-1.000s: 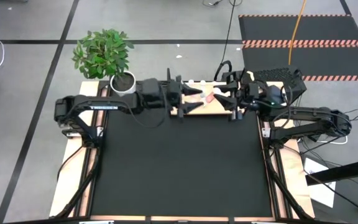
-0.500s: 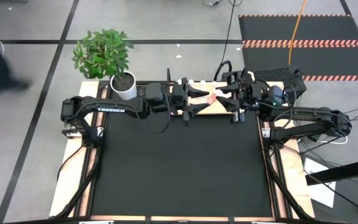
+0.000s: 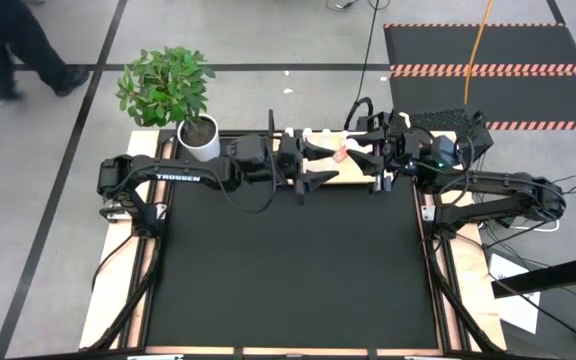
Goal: Pick and place medicine bottles onto shelf by color
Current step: Put the orange pill bottle on the shelf aligned with the other orange pill bottles
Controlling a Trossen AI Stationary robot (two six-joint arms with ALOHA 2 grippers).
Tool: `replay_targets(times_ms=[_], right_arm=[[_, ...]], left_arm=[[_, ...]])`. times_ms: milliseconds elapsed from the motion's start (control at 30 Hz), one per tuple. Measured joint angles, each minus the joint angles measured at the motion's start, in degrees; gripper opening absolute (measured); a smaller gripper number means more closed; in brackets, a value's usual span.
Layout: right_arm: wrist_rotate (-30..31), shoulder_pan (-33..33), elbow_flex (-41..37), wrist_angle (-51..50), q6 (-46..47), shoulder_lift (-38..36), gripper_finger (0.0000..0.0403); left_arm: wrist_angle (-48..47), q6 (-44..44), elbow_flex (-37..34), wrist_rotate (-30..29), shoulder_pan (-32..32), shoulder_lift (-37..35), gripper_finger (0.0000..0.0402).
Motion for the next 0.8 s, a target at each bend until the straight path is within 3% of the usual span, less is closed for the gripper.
replay_targets(times_ms=[167,333,533,800], right_arm=[[0.89,-0.28,0.00,-1.96,0.09,0.21,0.0125],[1.50,-0.28,0.00,-5.58,-0.12,0.70,0.0125],[1.46,-0.96,0.00,-5.10,-0.34,0.74,0.0125],[1.20,-1.37,0.00,-5.13,0.10,0.74,0.0125]], left_arm=[[0.11,2.71,0.00,-6.16,0.03,0.00,0.0290],[-0.18,5.31,0.00,-7.27,0.03,-0.02,0.0275],[-0.24,6.19,0.00,-7.07,0.03,-0.04,0.0232],[-0.56,7.88,0.00,-6.13,0.03,-0.04,0.0135]])
